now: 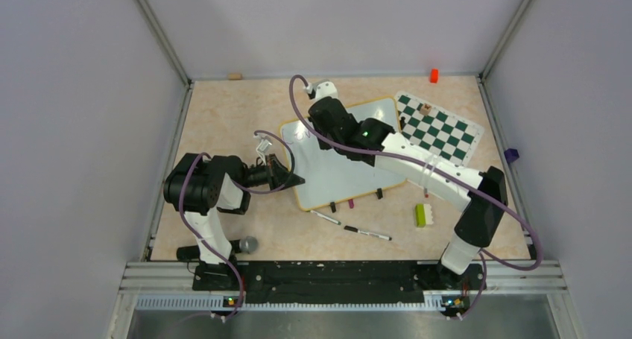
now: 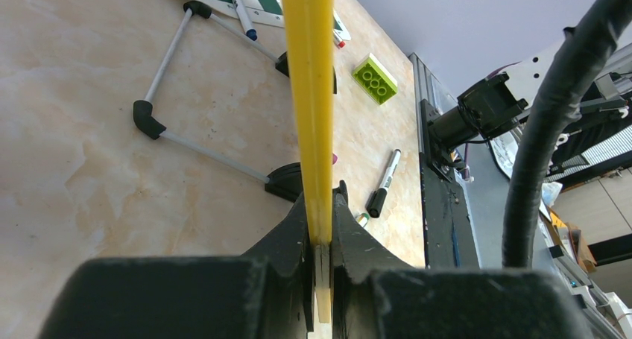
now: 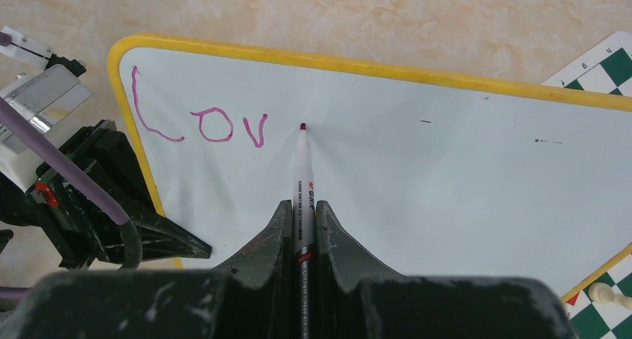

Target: Write a sentence on the whiteboard

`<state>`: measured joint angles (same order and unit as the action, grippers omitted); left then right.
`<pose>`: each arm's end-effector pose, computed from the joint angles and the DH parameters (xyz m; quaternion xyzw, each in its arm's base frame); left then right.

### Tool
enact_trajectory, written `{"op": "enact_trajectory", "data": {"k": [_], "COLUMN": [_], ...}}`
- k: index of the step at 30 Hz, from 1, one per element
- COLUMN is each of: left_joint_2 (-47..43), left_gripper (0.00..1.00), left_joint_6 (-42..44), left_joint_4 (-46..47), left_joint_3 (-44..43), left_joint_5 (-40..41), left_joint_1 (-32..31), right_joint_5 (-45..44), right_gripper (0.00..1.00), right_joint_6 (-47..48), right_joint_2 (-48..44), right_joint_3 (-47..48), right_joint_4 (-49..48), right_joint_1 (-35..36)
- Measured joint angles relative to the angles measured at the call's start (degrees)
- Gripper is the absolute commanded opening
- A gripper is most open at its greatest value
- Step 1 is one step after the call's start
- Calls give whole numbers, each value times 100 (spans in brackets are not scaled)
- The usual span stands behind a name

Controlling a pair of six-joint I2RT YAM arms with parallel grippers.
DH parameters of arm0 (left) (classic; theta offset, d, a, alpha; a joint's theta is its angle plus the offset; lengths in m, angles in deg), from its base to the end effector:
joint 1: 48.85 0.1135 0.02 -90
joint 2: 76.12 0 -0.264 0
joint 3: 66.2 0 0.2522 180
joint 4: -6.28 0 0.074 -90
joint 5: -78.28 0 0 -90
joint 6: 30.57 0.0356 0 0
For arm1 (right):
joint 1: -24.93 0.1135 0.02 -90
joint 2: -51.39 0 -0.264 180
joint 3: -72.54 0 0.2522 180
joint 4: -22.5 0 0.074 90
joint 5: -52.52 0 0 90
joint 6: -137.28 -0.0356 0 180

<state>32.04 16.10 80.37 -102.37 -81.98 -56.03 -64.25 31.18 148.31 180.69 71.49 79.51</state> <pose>0.2599 -0.0665 0.1277 0.2177 0.6681 -0.6124 0.3621 0.2349 0.3027 0.3599 -0.1916 0.8583 0.0782 0.4696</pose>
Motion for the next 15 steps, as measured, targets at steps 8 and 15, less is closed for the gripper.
{"op": "enact_trajectory", "data": {"k": [8,15], "left_joint_2": [0,0], "left_gripper": [0,0], "left_joint_6": [-9,-9], "left_joint_4": [-9,-9], "left_joint_3": [0,0], "left_joint_5": [20,20], "left_joint_1": [0,0], "right_joint_5": [-42,-52], "right_gripper": [0,0], "right_joint_6": [-61,-59], "right_joint_2": [0,0], "right_joint_3": [-28,-28], "right_joint_4": [2,4], "right_joint_1": [-44,-46]}}
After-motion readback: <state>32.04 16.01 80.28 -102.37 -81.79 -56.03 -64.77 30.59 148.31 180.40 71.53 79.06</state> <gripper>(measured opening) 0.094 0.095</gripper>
